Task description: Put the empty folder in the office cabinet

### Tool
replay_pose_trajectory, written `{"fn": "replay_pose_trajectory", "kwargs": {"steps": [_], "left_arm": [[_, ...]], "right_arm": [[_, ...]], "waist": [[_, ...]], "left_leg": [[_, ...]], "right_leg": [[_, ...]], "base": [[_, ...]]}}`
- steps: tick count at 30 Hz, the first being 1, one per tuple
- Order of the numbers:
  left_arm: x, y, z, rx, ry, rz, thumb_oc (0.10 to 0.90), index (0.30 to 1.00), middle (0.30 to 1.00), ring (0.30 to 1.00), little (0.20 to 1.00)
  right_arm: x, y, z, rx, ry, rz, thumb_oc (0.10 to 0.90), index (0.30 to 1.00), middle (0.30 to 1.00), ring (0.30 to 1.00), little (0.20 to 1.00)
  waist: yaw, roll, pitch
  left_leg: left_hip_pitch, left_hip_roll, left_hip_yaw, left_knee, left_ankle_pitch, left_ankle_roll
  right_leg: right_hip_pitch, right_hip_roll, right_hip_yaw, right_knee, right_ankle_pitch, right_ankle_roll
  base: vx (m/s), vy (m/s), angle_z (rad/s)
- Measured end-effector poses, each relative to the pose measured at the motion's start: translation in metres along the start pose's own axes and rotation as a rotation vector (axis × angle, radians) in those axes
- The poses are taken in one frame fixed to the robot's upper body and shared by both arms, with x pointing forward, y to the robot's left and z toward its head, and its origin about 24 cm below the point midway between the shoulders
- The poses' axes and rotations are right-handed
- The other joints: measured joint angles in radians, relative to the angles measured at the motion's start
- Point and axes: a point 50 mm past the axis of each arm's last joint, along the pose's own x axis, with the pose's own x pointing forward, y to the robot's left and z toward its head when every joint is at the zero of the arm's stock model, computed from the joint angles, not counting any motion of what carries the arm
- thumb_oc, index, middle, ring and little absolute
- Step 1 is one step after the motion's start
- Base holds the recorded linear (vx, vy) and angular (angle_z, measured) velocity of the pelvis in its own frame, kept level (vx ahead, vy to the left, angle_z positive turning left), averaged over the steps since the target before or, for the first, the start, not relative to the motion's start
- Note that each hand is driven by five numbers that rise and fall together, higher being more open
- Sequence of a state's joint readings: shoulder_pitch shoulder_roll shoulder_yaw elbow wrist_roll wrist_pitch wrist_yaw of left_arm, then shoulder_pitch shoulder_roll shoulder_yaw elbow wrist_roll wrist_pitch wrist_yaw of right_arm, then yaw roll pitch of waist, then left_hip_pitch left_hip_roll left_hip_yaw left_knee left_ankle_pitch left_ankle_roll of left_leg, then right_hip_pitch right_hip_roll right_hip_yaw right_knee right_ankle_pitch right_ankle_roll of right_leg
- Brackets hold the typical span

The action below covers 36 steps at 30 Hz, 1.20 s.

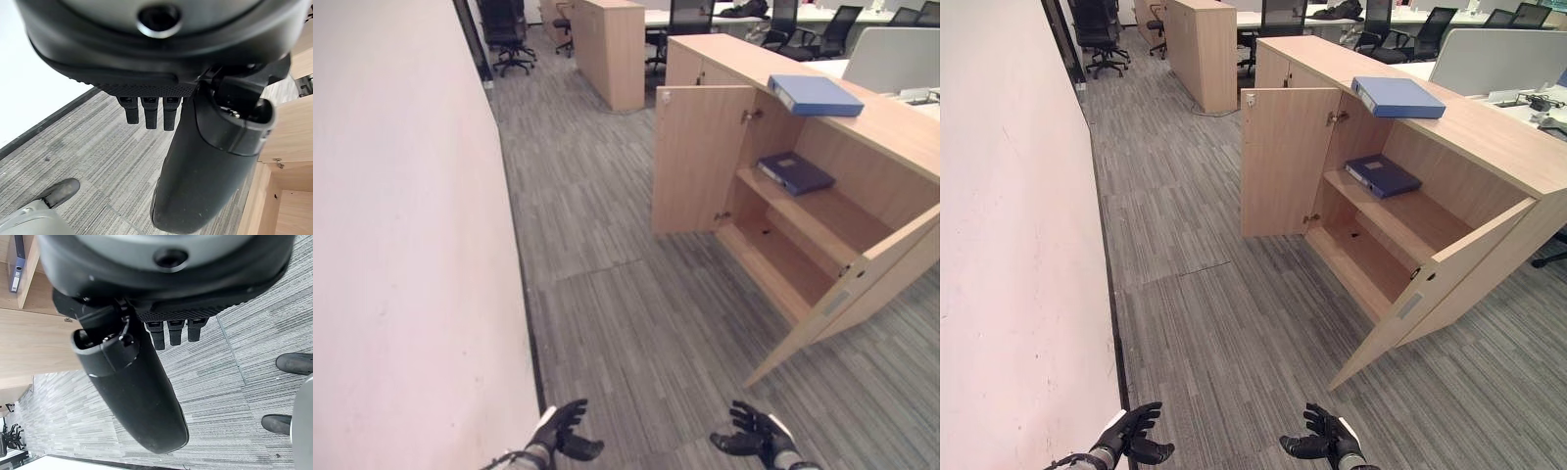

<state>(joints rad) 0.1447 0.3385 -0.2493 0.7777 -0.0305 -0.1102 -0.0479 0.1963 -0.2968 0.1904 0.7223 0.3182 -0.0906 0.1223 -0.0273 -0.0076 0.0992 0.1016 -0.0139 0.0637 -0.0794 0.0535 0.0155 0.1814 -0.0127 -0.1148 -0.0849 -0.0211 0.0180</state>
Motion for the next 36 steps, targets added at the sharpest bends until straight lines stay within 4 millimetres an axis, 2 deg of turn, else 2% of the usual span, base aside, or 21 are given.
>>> {"fn": "replay_pose_trajectory", "kwargs": {"steps": [4,5,7,8,10,11,15,17,20,21,22,23,24,25,26,28,30,32,33,35,36], "left_arm": [[0.006,0.004,0.011,0.0,-0.024,0.011,0.8,0.9,0.9,0.9,0.9],[0.009,0.006,0.015,-0.002,-0.029,0.017,0.8,0.9,0.9,0.9,0.9],[0.008,0.008,0.01,-0.003,-0.005,0.022,0.8,0.9,0.9,0.9,0.9],[0.009,0.008,0.007,-0.006,0.007,0.022,0.8,0.9,0.9,0.9,0.9],[0.01,0.006,0.008,-0.009,0.013,0.02,0.8,0.9,0.9,0.9,0.9],[0.011,0.003,0.009,-0.013,0.011,0.012,0.8,0.9,0.9,0.9,0.9],[0.015,-0.006,0.017,-0.05,-0.014,0.011,0.8,0.9,0.9,0.9,0.9],[0.015,-0.004,0.018,-0.072,-0.014,0.021,0.8,0.9,0.9,0.9,0.9],[0.016,-0.005,0.02,-0.077,-0.021,0.022,0.8,0.9,0.9,0.9,0.9],[0.016,-0.009,0.018,-0.1,-0.017,0.021,0.8,0.9,0.9,0.9,0.9],[0.017,-0.022,0.018,-0.214,-0.01,0.054,0.8,0.9,0.9,0.9,0.9],[0.021,-0.03,0.026,-0.291,-0.023,0.081,0.8,0.9,0.9,0.9,0.9],[0.022,-0.029,0.031,-0.318,-0.045,0.086,0.8,0.9,0.9,0.9,0.9],[0.021,-0.027,0.034,-0.334,-0.062,0.091,0.8,0.9,0.9,0.9,0.9],[0.022,-0.016,0.039,-0.298,-0.084,0.105,0.8,0.9,0.9,0.9,0.9],[0.024,-0.007,0.042,-0.263,-0.09,0.116,0.8,0.9,0.9,0.9,0.9],[0.024,0.002,0.04,-0.244,-0.078,0.132,0.8,0.9,0.9,0.9,0.9],[0.022,0.009,0.036,-0.225,-0.063,0.146,0.8,0.9,0.9,0.9,0.9],[0.02,0.013,0.031,-0.215,-0.054,0.155,0.8,0.9,0.9,0.9,0.9],[0.019,0.005,0.022,-0.231,-0.02,0.136,0.8,0.9,0.9,0.9,0.9],[0.02,0.002,0.027,-0.233,-0.033,0.132,0.8,0.9,0.9,0.9,0.9]], "right_arm": [[0.004,0.003,0.0,-0.014,0.016,0.014,0.8,0.9,0.9,0.9,0.9],[0.006,0.002,0.003,-0.02,0.01,0.012,0.8,0.9,0.9,0.9,0.9],[0.007,0.002,0.008,-0.022,-0.006,0.011,0.8,0.9,0.9,0.9,0.9],[0.007,0.0,0.006,-0.024,0.005,0.004,0.8,0.9,0.9,0.9,0.9],[0.007,-0.004,0.007,-0.031,0.008,-0.004,0.8,0.9,0.9,0.9,0.9],[0.006,-0.01,0.01,-0.044,0.003,-0.017,0.8,0.9,0.9,0.9,0.9],[0.004,-0.023,0.014,-0.066,0.001,-0.055,0.8,0.9,0.9,0.9,0.9],[0.005,-0.021,0.015,-0.062,-0.001,-0.055,0.8,0.9,0.9,0.9,0.9],[0.006,-0.025,0.013,-0.064,0.016,-0.071,0.8,0.9,0.9,0.9,0.9],[0.004,-0.029,0.012,-0.073,0.02,-0.079,0.8,0.9,0.9,0.9,0.9],[0.001,-0.035,0.011,-0.086,0.022,-0.091,0.8,0.9,0.9,0.9,0.9],[0.003,-0.028,0.009,-0.069,0.033,-0.083,0.8,0.9,0.9,0.9,0.9],[0.006,-0.015,0.004,-0.053,0.052,-0.049,0.8,0.9,0.9,0.9,0.9],[0.008,-0.003,0.001,-0.041,0.057,-0.01,0.8,0.9,0.9,0.9,0.9],[0.014,0.017,0.007,-0.006,0.029,0.033,0.8,0.9,0.9,0.9,0.9],[0.022,0.031,0.016,0.012,0.001,0.06,0.8,0.9,0.9,0.9,0.9],[0.03,0.04,0.031,0.011,-0.031,0.085,0.8,0.9,0.9,0.9,0.9],[0.036,0.043,0.046,0.001,-0.066,0.095,0.8,0.9,0.9,0.9,0.9],[0.037,0.046,0.05,0.005,-0.086,0.103,0.8,0.9,0.9,0.9,0.9],[0.035,0.031,0.047,-0.007,-0.073,0.058,0.8,0.9,0.9,0.9,0.9],[0.034,0.027,0.047,-0.016,-0.071,0.048,0.8,0.9,0.9,0.9,0.9]], "waist": [[0.011,-0.028,0.024],[0.02,-0.039,0.05],[0.021,-0.045,0.075],[0.007,-0.036,0.082],[0.009,-0.024,0.101],[0.024,-0.007,0.115],[0.054,0.041,0.144],[0.067,0.041,0.151],[0.089,0.043,0.15],[0.091,0.051,0.146],[0.096,0.083,0.13],[0.113,0.052,0.148],[0.137,0.008,0.147],[0.161,-0.023,0.134],[0.173,-0.076,0.116],[0.175,-0.09,0.108],[0.182,-0.094,0.106],[0.202,-0.083,0.102],[0.196,-0.109,0.084],[0.206,-0.099,0.039],[0.194,-0.091,0.039]], "left_leg": [[-0.135,-0.006,0.007,0.215,-0.001,-0.054],[-0.185,-0.003,0.017,0.321,0.0,-0.083],[-0.245,0.065,0.043,0.471,-0.066,-0.086],[-0.276,0.142,0.043,0.497,-0.06,-0.095],[-0.281,0.201,0.036,0.397,-0.043,-0.119],[-0.276,0.234,0.017,0.257,-0.015,-0.15],[-0.292,0.254,0.003,0.094,0.055,-0.18],[-0.303,0.253,0.011,0.05,0.065,-0.178],[-0.283,0.248,0.012,0.051,0.047,-0.165],[-0.28,0.249,0.01,0.07,0.008,-0.164],[-0.271,0.251,0.014,0.084,-0.015,-0.162],[-0.277,0.206,0.022,0.137,0.045,-0.163],[-0.274,0.176,0.038,0.172,0.045,-0.157],[-0.275,0.158,0.047,0.194,0.061,-0.117],[-0.33,0.136,0.047,0.298,0.006,-0.105],[-0.394,0.14,0.039,0.417,-0.081,-0.107],[-0.421,0.151,0.046,0.486,-0.101,-0.08],[-0.444,0.19,0.039,0.565,-0.107,-0.077],[-0.489,0.168,0.025,0.596,-0.13,-0.09],[-0.406,0.137,0.06,0.387,-0.108,-0.054],[-0.383,0.115,0.073,0.376,-0.111,-0.035]], "right_leg": [[-0.013,-0.009,-0.004,0.002,-0.002,-0.025],[-0.014,-0.024,-0.015,0.01,0.017,-0.057],[-0.002,-0.021,-0.026,0.018,0.007,-0.084],[0.002,-0.007,-0.034,0.02,-0.017,-0.081],[-0.006,0.001,-0.026,0.04,-0.03,-0.082],[-0.037,0.001,-0.01,0.071,-0.033,-0.079],[-0.035,0.005,0.03,0.087,-0.048,-0.066],[-0.017,-0.015,0.051,0.093,-0.076,-0.049],[0.02,-0.074,0.127,0.088,-0.118,0.008],[0.045,-0.095,0.149,0.065,-0.132,0.033],[0.064,-0.103,0.17,0.063,-0.143,0.056],[0.052,-0.142,0.199,0.162,-0.202,0.106],[0.037,-0.167,0.209,0.234,-0.232,0.095],[0.025,-0.187,0.206,0.243,-0.249,0.09],[0.057,-0.221,0.235,0.185,-0.239,0.09],[0.07,-0.224,0.245,0.141,-0.223,0.115],[0.075,-0.228,0.249,0.121,-0.194,0.122],[0.036,-0.197,0.248,0.184,-0.131,0.172],[0.034,-0.206,0.268,0.187,-0.119,0.171],[-0.047,-0.216,0.257,0.347,-0.104,0.177],[-0.118,-0.24,0.189,0.506,-0.053,0.18]], "base": [[-0.02,-0.106,0.23],[0.06,0.005,-0.03],[0.19,0.06,0.11],[0.27,0.116,0.36],[0.18,0.08,0.18],[0.16,0.06,-0.07],[0.19,0.062,-0.08],[0.49,0.207,-0.32],[0.39,0.206,-0.57],[0.4,0.244,-0.7],[0.4,0.25,-0.46],[0.41,0.284,-0.31],[0.42,0.34,-0.3],[0.47,0.419,-0.26],[0.45,0.405,-0.18],[0.28,0.245,-0.07],[0.25,0.237,-0.19],[0.28,0.237,-0.28],[0.25,0.239,-0.15],[0.41,0.48,-0.14],[0.47,0.614,-0.08]]}}
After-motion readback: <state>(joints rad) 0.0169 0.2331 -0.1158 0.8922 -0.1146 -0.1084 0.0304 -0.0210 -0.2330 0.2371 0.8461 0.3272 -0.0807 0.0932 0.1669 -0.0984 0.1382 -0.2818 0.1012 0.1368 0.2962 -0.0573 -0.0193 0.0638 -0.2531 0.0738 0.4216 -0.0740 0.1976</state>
